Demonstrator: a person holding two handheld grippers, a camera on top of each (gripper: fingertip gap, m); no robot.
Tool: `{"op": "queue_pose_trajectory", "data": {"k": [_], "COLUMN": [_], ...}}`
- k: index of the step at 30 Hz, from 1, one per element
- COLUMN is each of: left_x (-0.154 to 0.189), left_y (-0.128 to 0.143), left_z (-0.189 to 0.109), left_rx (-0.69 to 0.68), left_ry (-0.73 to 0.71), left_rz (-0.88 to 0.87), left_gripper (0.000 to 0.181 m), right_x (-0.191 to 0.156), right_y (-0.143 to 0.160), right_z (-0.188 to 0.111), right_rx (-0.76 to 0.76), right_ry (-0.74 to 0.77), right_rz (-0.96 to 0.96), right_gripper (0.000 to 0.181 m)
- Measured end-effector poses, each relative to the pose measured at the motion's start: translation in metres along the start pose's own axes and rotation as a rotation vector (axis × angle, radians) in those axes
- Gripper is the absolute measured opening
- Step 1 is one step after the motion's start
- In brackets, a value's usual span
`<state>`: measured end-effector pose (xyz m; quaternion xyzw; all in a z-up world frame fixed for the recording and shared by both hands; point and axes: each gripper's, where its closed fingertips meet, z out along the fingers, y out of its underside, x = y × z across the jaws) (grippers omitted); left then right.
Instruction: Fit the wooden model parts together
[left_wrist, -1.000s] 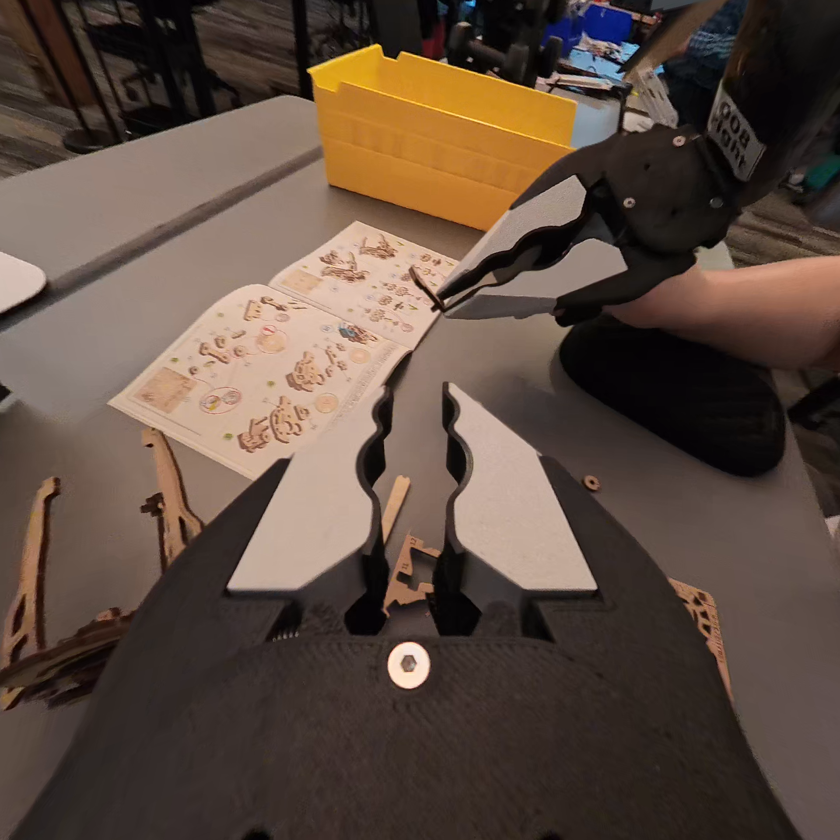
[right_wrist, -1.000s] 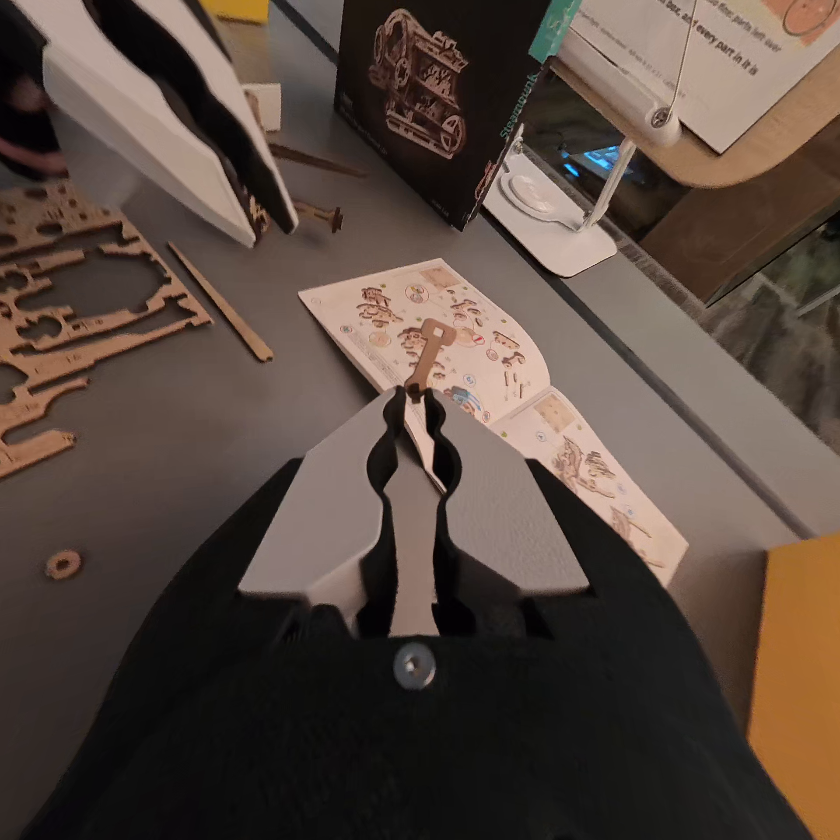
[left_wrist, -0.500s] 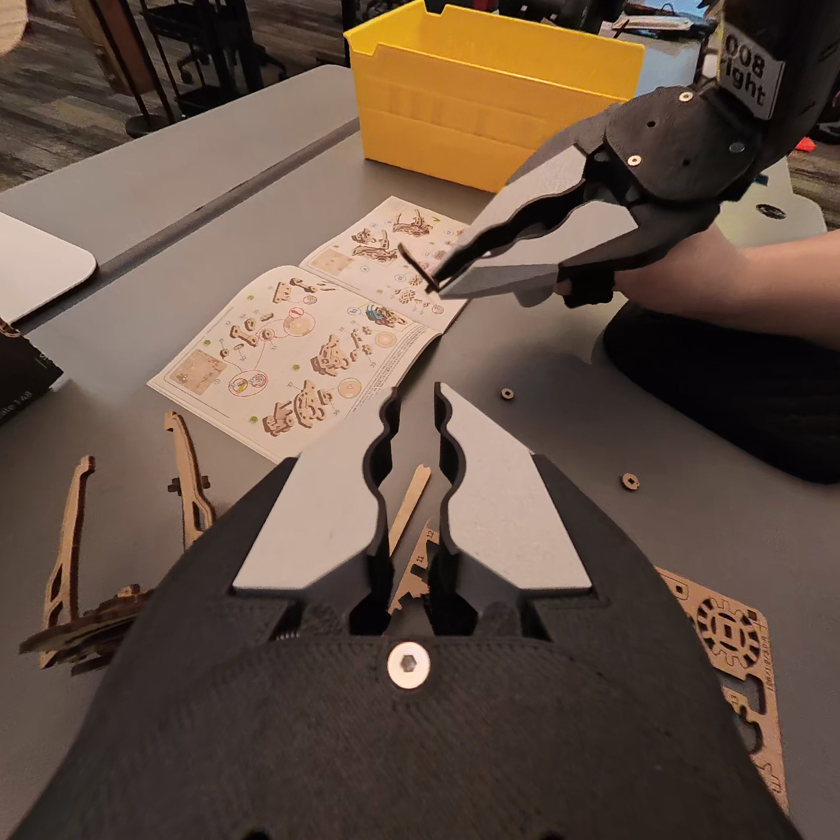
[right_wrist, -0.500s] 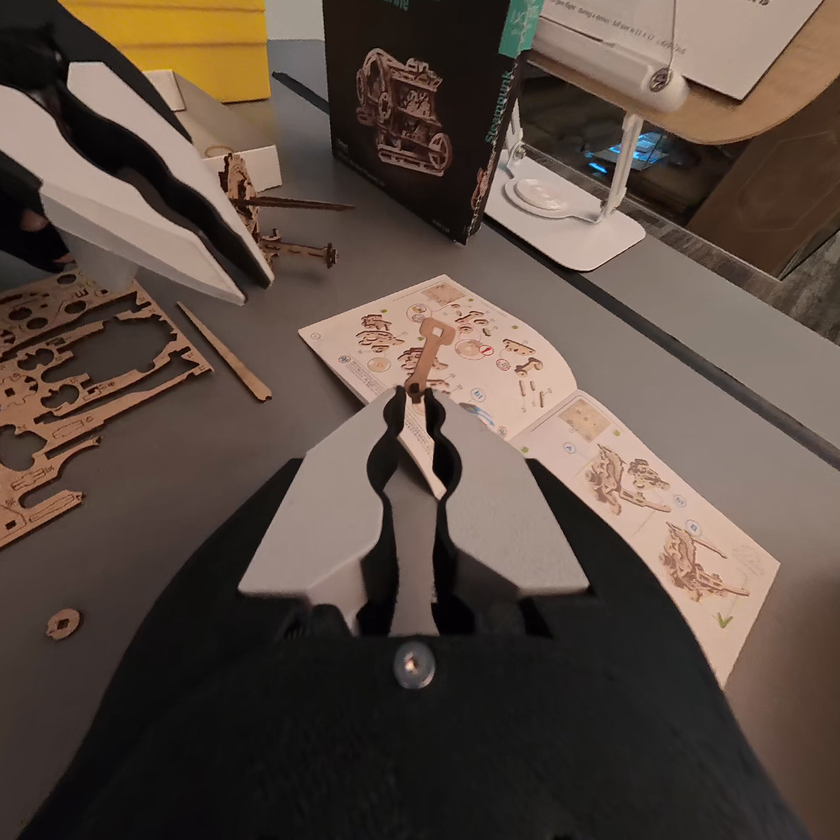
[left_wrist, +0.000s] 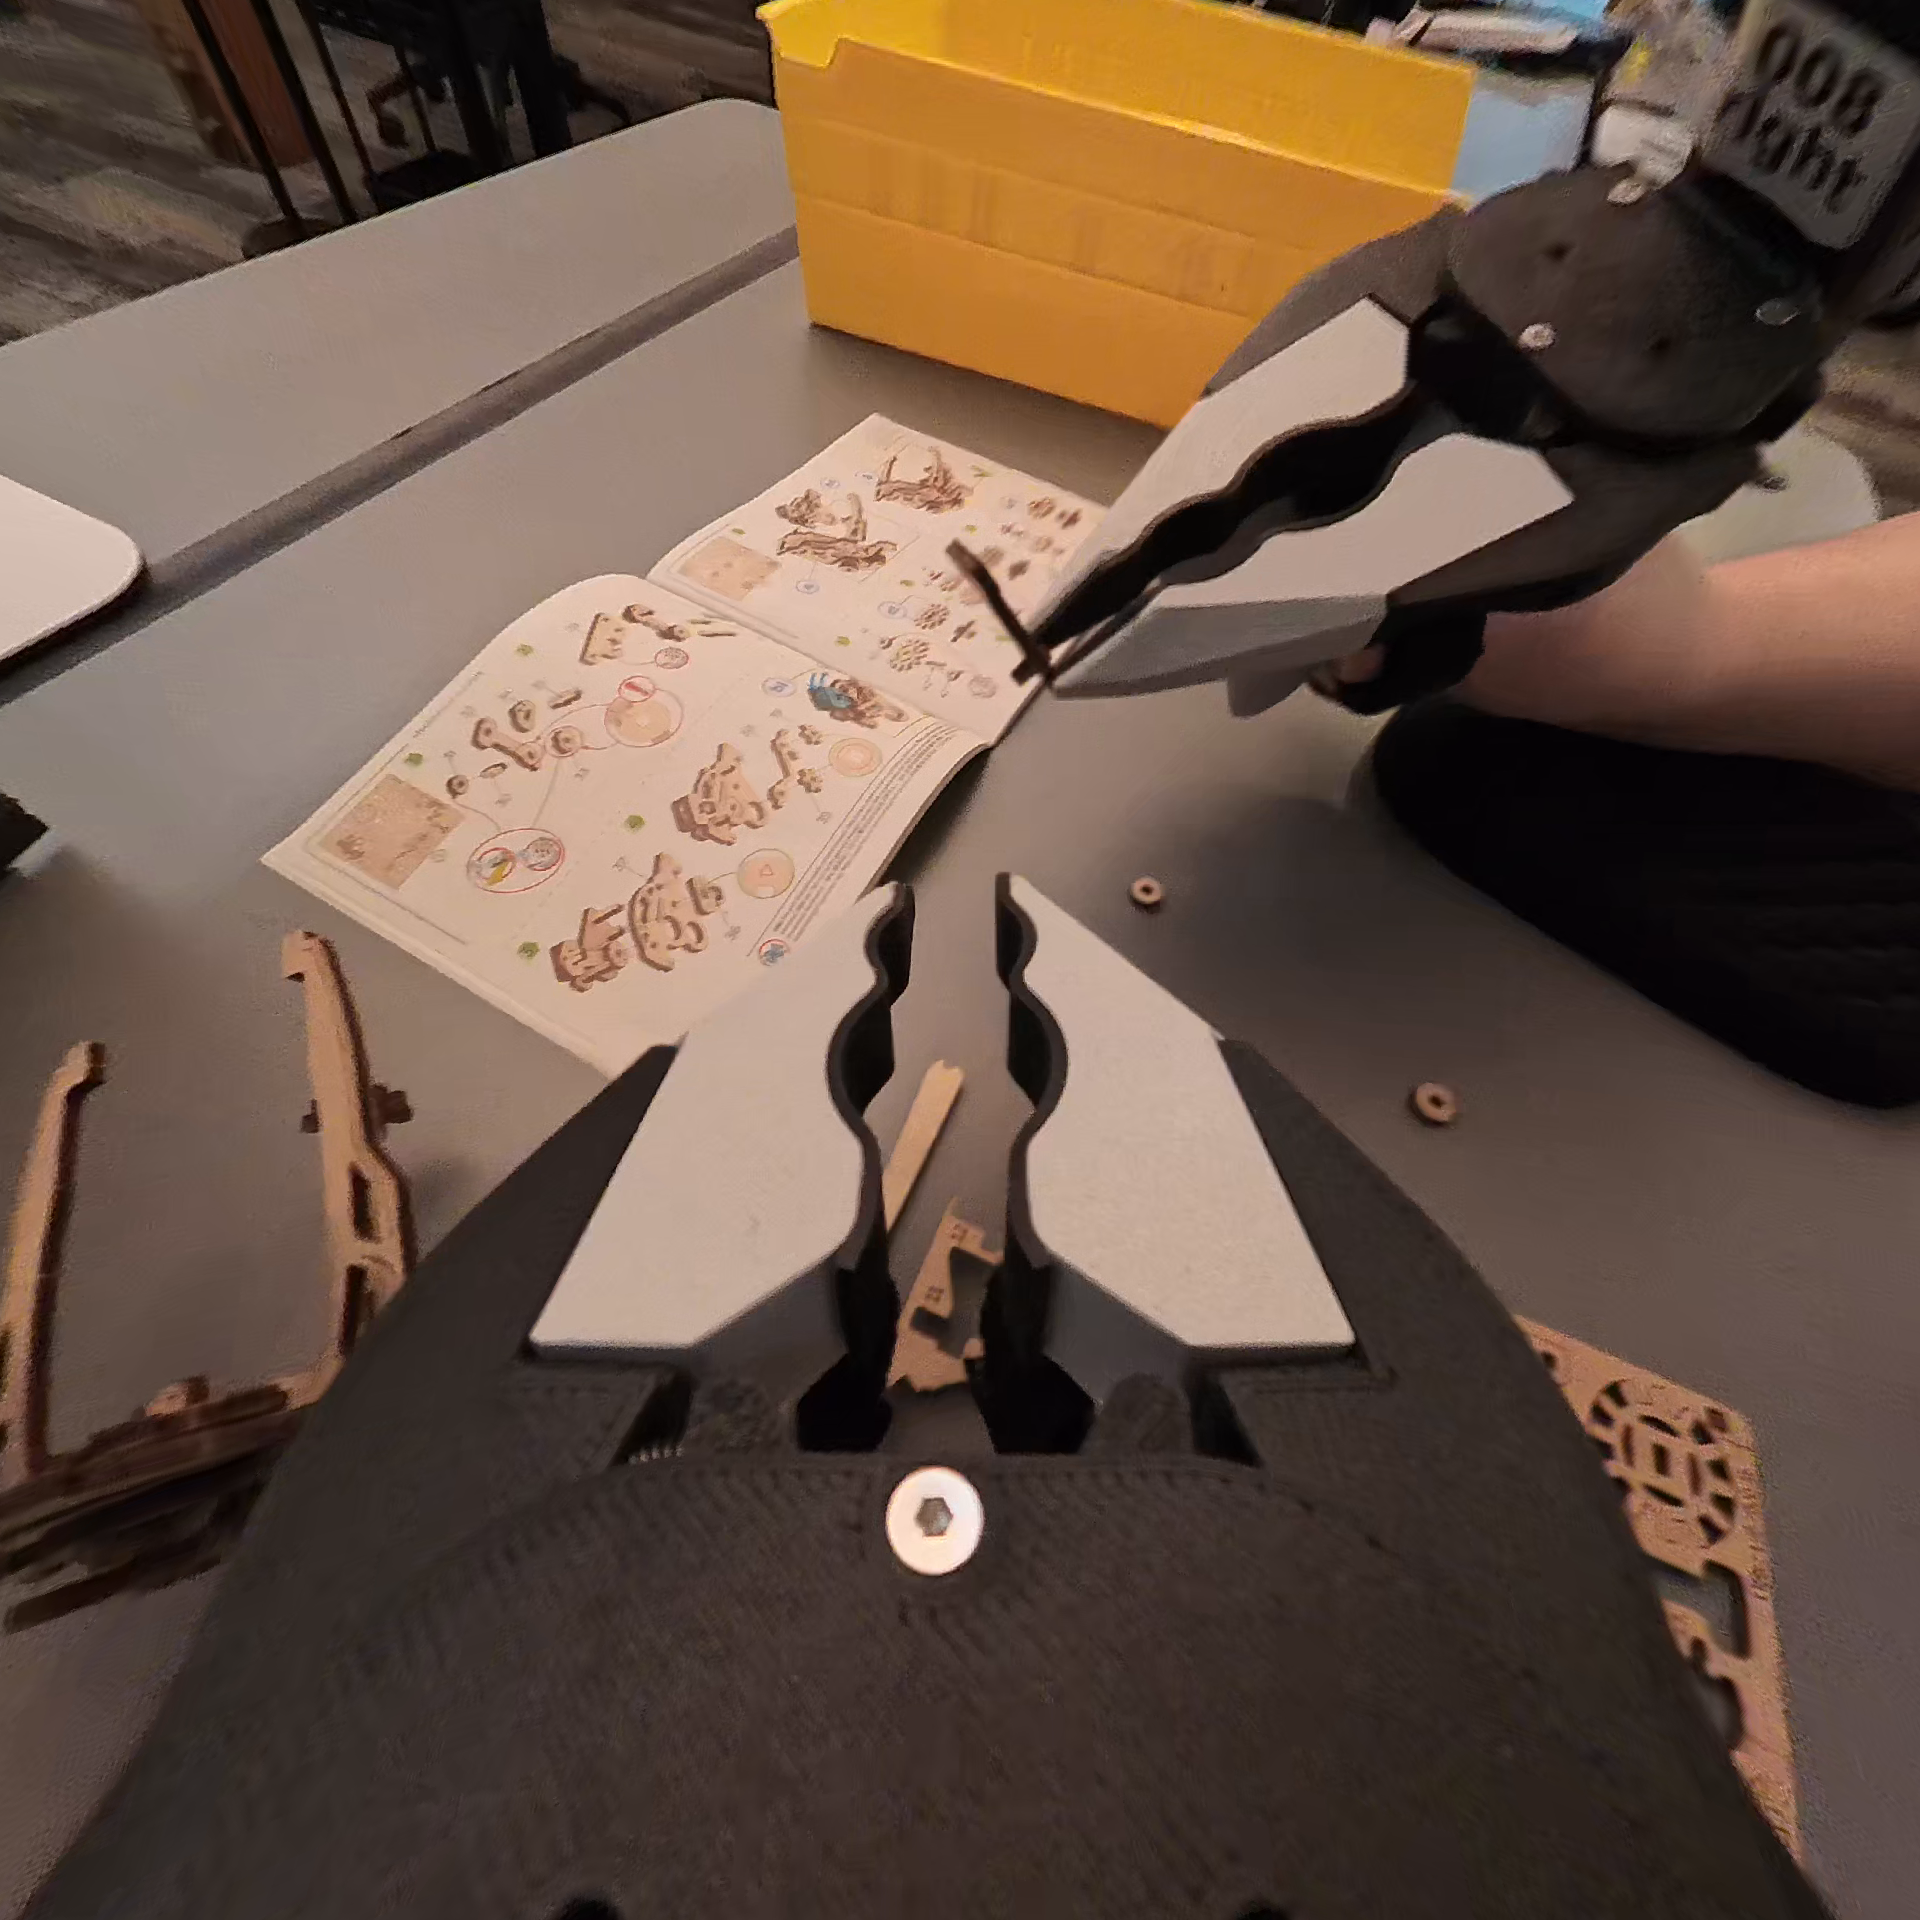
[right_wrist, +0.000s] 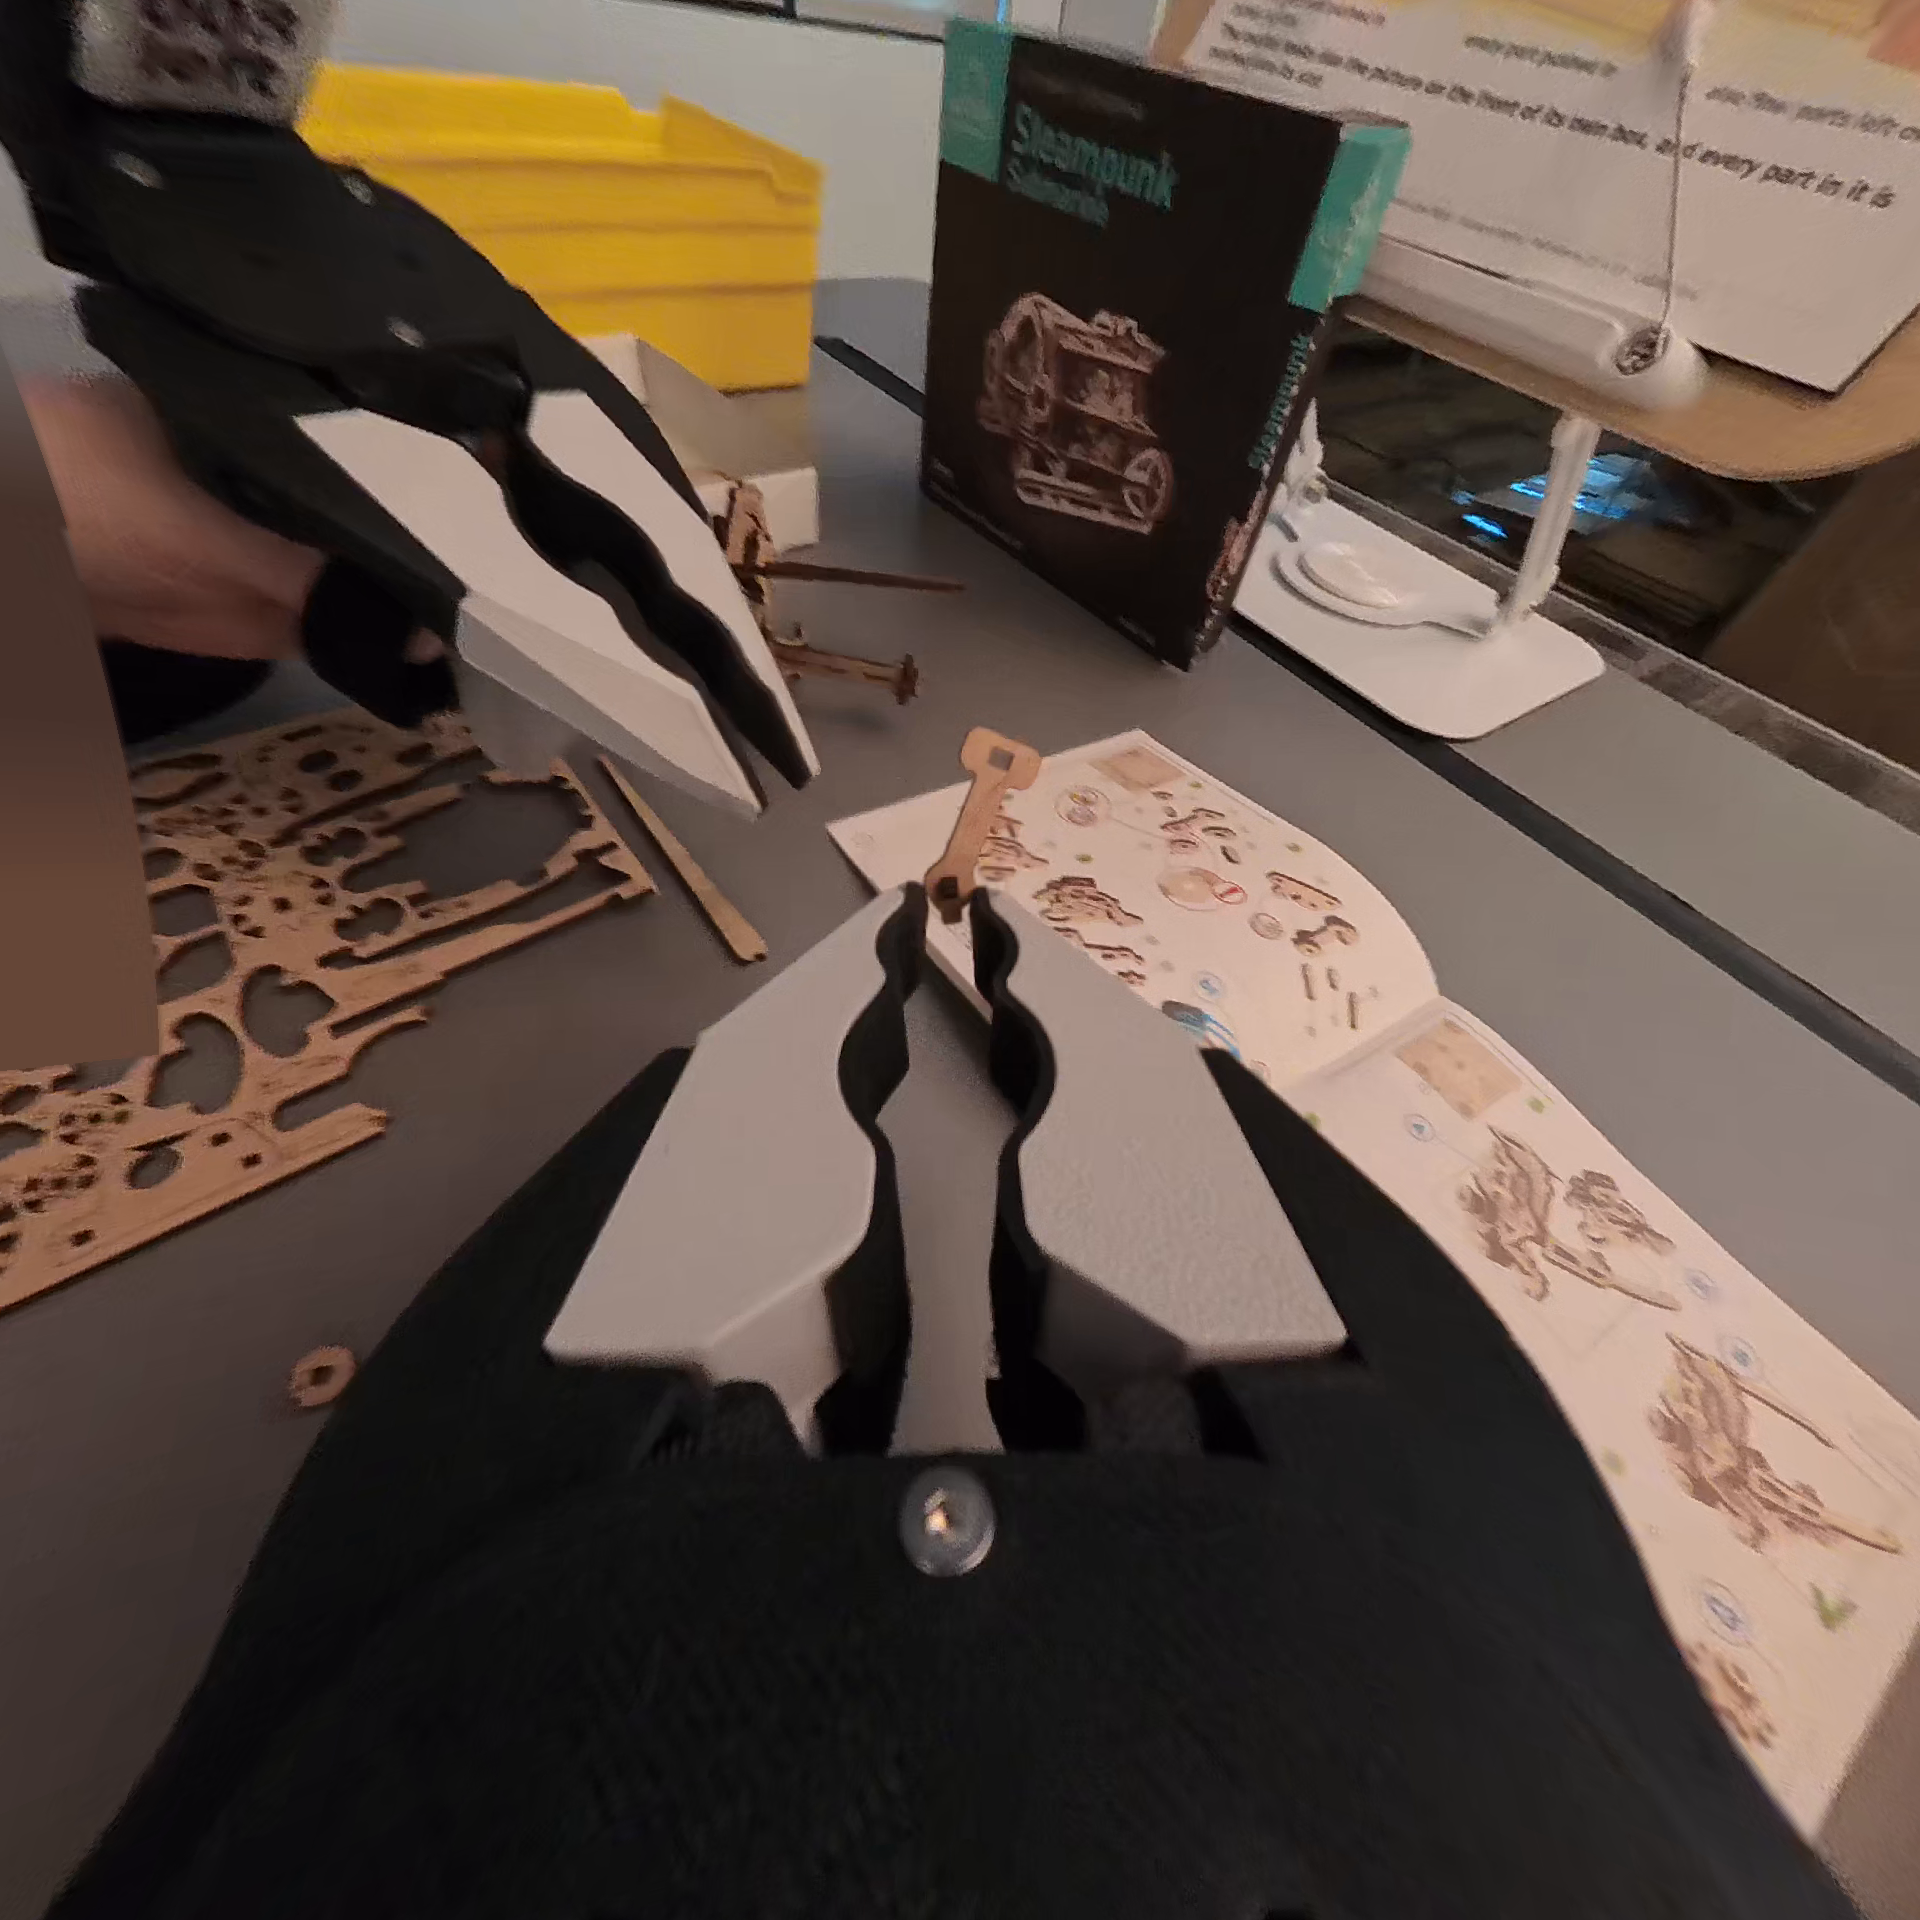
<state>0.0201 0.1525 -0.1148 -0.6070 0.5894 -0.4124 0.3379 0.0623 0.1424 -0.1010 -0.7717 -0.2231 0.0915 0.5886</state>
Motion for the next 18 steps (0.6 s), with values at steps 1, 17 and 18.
{"op": "queue_pose_trajectory", "data": {"k": [1,17,18], "left_x": [0.004,0.043,0.049], "left_y": [-0.003,-0.045,-0.052], "left_z": [0.0,-0.025,-0.033], "left_rx": [0.019,0.29,0.336], "left_ry": [0.026,0.42,0.491], "left_rz": [-0.012,-0.197,-0.221], "left_gripper": [0.015,0.028,0.029], "right_x": [-0.003,-0.06,-0.066], "right_y": [-0.002,-0.042,-0.048], "right_z": [0.0,-0.021,-0.026], "right_rx": [0.008,0.231,0.265], "right_ry": [-0.014,-0.423,-0.516], "right_rz": [0.008,0.162,0.22], "right_gripper": [0.006,0.006,0.006]}}
